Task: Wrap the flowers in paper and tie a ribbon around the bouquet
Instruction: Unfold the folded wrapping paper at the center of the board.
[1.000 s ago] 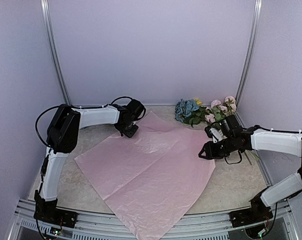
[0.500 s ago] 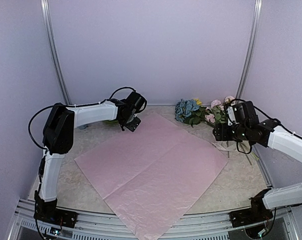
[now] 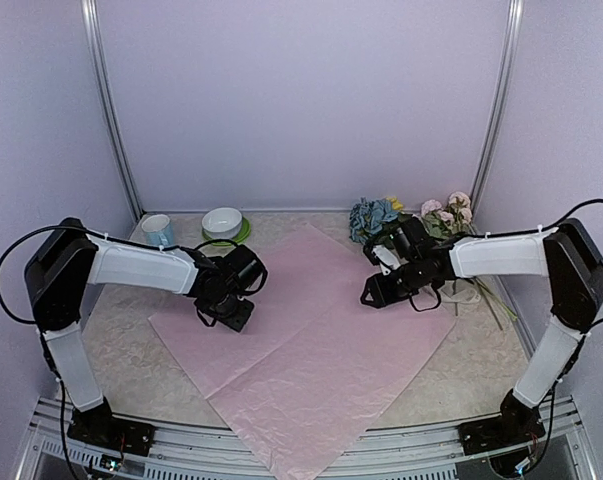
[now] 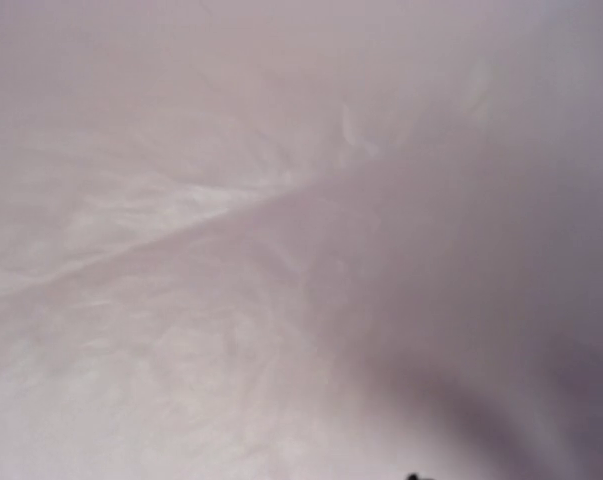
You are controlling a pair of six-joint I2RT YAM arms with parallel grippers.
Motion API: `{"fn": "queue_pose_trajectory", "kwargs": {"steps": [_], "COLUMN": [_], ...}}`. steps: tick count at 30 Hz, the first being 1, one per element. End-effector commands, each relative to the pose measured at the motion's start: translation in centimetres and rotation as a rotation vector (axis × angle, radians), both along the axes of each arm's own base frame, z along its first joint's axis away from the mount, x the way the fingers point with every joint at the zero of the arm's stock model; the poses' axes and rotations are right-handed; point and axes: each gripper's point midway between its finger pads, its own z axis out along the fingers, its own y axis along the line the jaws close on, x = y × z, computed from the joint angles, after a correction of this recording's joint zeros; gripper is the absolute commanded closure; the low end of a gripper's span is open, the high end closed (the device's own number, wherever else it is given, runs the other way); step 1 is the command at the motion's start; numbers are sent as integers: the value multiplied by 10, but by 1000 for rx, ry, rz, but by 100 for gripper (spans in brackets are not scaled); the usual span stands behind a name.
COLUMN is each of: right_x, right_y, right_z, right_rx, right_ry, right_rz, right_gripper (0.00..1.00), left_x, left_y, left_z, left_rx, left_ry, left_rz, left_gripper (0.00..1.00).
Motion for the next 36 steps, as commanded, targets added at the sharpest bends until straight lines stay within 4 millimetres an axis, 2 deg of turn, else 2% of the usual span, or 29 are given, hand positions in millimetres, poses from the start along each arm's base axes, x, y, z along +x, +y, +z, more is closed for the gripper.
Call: {"fn": "queue_pose_trajectory", "kwargs": {"steps": [1,4,7,11,14,18,20,22,24,26,28,33,36], "right_x": [11,11,15,24,35,39,46,57,72,90,107,146,159], "right_y": [2,-2,-15,-27,-34,-13,-2,-4,-19,-45,-78,-183,-233], "right_z": [-26,-52,-69,-80,-82,-63,-33,0,34,61,75,66,46], "right_rx": [-49,-85,-145,-149,-118,-37,6,4,-15,-54,-128,-246,-302], "right_ry": [40,80,80,85,93,78,31,-36,-99,-159,-207,-164,-108], "right_rz": [-12,-41,-89,-137,-166,-67,-15,-10,-59,-120,-181,-378,-476], "right_gripper": [56,56,56,56,57,57,57,56,56,55,52,54,59], "left_x": [-11,-8,0,8,14,19,24,29,35,41,46,73,83], "left_y": [10,13,17,19,15,14,10,3,-7,-15,-23,-28,-29], "left_z": [-24,-36,-47,-62,-60,-40,-14,16,54,93,125,185,205], "left_rx": [-105,-132,-109,-88,-89,-94,-115,-134,-149,-154,-177,-224,-288], "left_ry": [34,46,41,73,71,39,-7,-56,-108,-168,-228,-472,-589], "left_rz": [133,162,173,172,156,155,143,115,71,25,-20,-53,-55], "left_gripper": [52,55,56,57,58,58,56,52,42,28,3,1,1]}}
